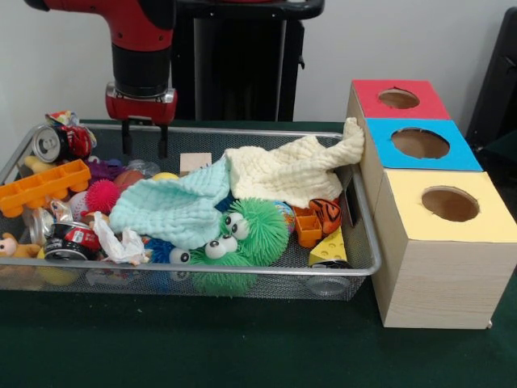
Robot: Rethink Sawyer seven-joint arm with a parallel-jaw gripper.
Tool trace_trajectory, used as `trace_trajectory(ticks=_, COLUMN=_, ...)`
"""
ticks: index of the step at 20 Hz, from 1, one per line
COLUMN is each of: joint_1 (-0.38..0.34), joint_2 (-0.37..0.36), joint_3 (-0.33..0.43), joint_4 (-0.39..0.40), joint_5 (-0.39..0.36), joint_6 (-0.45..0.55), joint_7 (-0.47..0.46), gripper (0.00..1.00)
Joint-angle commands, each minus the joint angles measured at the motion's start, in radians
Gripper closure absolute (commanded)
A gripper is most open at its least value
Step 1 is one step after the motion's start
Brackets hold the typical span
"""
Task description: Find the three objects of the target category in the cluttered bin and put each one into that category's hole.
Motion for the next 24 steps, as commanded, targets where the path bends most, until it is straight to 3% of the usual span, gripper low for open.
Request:
trace_trajectory(ticks=1, joint_1=0.04, joint_2=0.009, joint_3=-0.016, joint_4=-0.138, joint_5=-0.072, joint_6=0.047, joint_7=-0.026, gripper=0.0)
trace_trajectory(ticks=9, joint_1=0.033, joint_2=0.01, joint_3=-0.016, joint_4=-0.148, joint_5=-0.085, joint_6=0.042, joint_7=-0.037, gripper=0.0)
trace_trajectory(ticks=16, joint_1=0.041, joint_2=0.028, joint_3=-0.029, joint_4=-0.139, joint_5=-0.085, joint_6=-0.026, joint_7=0.017, gripper=0.0)
trace_trajectory(ticks=20, joint_1=0.031, joint_2=0.039, joint_3=-0.024, joint_4=-0.123, joint_5=-0.067, joint_6=-0.06, joint_7=0.044, gripper=0.0)
trace_trajectory(ticks=24, joint_1=-0.011, joint_2=0.035, joint_3=0.019, joint_4=-0.096, joint_5=-0.024, joint_6=-0.028, joint_7=0.026, gripper=0.0)
